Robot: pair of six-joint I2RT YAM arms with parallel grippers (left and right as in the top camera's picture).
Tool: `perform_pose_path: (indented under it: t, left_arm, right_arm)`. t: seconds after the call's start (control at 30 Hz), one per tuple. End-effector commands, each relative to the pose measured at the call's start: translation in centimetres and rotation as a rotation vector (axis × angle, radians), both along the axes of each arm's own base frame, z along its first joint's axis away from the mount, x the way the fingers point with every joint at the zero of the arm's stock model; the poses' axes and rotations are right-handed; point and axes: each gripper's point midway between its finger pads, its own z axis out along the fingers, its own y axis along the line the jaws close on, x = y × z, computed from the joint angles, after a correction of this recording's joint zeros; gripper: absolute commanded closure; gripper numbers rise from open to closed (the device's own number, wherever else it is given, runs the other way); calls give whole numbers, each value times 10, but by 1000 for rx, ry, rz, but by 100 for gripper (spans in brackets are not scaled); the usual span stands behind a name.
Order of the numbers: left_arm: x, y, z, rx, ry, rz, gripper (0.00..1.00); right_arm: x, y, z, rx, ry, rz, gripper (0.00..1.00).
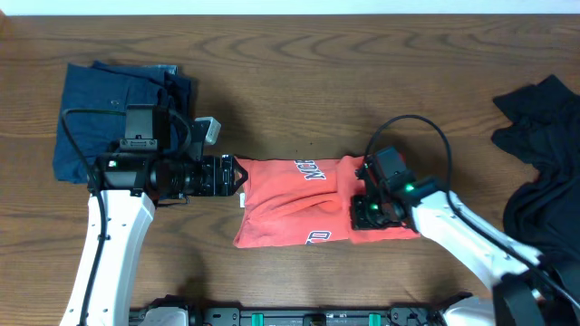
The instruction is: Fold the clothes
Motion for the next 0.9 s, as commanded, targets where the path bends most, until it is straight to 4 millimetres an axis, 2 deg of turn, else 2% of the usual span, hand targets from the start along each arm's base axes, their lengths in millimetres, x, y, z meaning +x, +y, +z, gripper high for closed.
perform_pose_path:
  t: [0.0,0.13,0.23,0.3,0.5,0.53,0.6,0.67,0.87]
  left_arm:
    - [0,-1,6,-10,-22,-12,21]
    - [0,-1,6,-10,-21,-12,21]
    - [-1,-1,5,-10,-15,-12,21]
    - [-3,-1,5,-10,-6,-12,20]
    - [-1,1,-2,5,10,-17,15]
    - [-2,3,-8,22,24,-11,15]
    - [-4,11,-24,70,71,2,9]
    - [-8,16,-43,103,129,8,6]
    - [-10,14,-93,93,281,1,2]
  right_arm:
    - [-1,21,-6,91,83,-95,99]
    - [21,34,-3,151,4,-93,99]
    - [29,36,9,170,-52,-48,92]
    - [30,38,25,188,-83,-4,80]
    - [29,27,82,206,-226,74,60]
    - [29,23,91,210,-252,67,58]
    - [28,14,106,203,-298,45,55]
    - [26,4,115,187,-324,21,53]
    - [19,-21,121,136,-329,-43,52]
